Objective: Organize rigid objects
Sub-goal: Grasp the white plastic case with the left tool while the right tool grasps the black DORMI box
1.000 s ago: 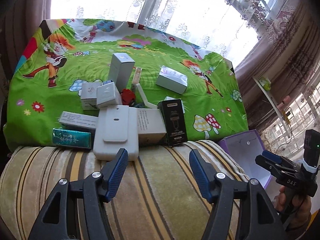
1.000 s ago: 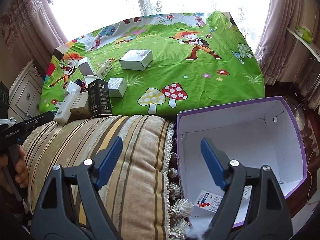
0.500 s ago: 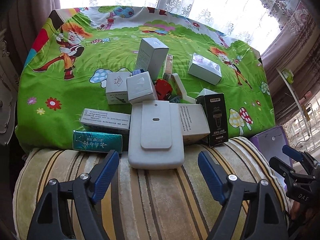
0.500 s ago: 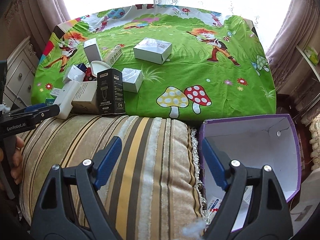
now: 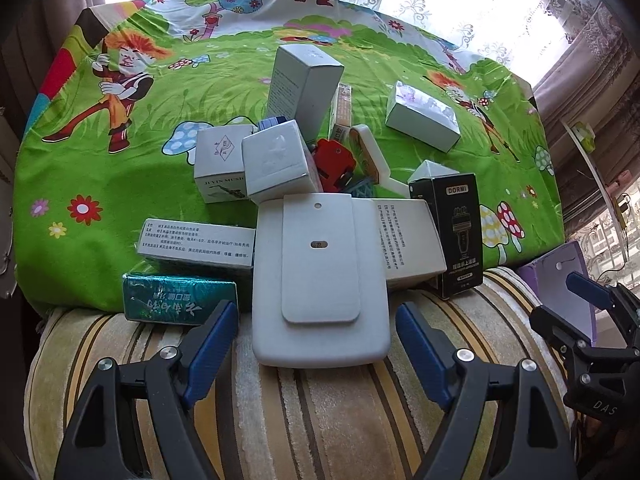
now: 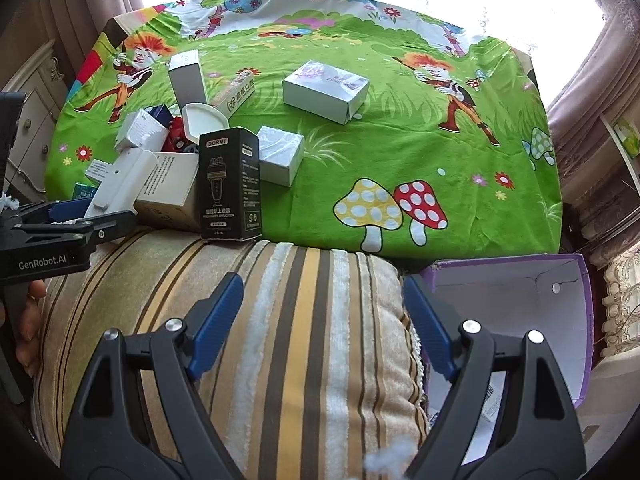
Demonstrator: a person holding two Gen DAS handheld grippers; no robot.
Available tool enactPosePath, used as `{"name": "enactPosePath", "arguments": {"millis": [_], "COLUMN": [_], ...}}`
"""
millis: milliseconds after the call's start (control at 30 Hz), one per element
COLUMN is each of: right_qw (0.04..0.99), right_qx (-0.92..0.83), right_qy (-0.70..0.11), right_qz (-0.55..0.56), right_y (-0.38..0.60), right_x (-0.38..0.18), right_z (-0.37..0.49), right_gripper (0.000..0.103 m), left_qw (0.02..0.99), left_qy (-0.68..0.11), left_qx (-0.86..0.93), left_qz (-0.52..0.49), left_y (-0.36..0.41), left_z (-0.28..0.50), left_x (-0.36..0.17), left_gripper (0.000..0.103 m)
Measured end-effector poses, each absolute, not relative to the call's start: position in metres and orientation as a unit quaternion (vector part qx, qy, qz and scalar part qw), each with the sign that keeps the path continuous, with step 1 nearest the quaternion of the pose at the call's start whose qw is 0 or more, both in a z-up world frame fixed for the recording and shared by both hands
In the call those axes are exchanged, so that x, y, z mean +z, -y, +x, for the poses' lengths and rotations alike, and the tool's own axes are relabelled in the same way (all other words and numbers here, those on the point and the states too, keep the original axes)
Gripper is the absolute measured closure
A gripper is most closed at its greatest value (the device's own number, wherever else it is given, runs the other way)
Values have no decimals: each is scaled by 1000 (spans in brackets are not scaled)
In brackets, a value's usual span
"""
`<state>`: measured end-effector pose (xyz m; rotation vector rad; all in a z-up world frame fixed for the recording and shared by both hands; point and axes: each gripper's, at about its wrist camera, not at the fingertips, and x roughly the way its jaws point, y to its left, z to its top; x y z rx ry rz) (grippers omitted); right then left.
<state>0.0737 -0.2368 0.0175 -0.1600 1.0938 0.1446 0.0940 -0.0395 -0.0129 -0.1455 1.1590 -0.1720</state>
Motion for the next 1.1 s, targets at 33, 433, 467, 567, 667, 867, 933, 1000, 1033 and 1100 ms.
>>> {"name": "enactPosePath", "arguments": {"millis": [33, 433, 467, 567, 667, 867, 933, 1000, 1033, 1100], "right_qw": [847, 824, 821, 816, 813, 808, 807, 807, 807, 805], "right_qx": [73, 115, 119, 121, 118, 114, 114, 115, 115, 114], "right_qy": [-520, -545, -548, -553, -555, -561, -562, -561, -561, -565], "right_qz": [-79, -104, -107, -122, -129, -140, -144, -145, -144, -140], "right_y": [232, 191, 189, 182, 178, 173, 171, 170, 170, 171], "right_x": [16, -6, -8, -13, -17, -26, -28, -29, -30, -32], "right_z": [76, 105, 106, 110, 116, 127, 130, 132, 133, 135], "right_gripper": [19, 19, 19, 19, 19, 19, 19, 20, 22, 42], "left_qw": [831, 844, 847, 854, 859, 864, 864, 864, 864, 864], "left_qy": [-546, -526, -522, -511, -503, -495, -495, -495, -495, -495], "left_qx": [-81, -74, -74, -71, -68, -67, -67, -67, -67, -67], "left_qz": [-68, -70, -69, -67, -68, -67, -68, -69, -69, -69], "left_y": [39, 36, 36, 36, 35, 35, 34, 34, 34, 34], "left_z": [94, 88, 87, 83, 82, 80, 80, 80, 80, 80], "left_x": [-14, -12, -10, -7, -4, -2, -2, -2, -2, -2], "left_gripper": [22, 39, 39, 39, 39, 39, 39, 39, 39, 39]}}
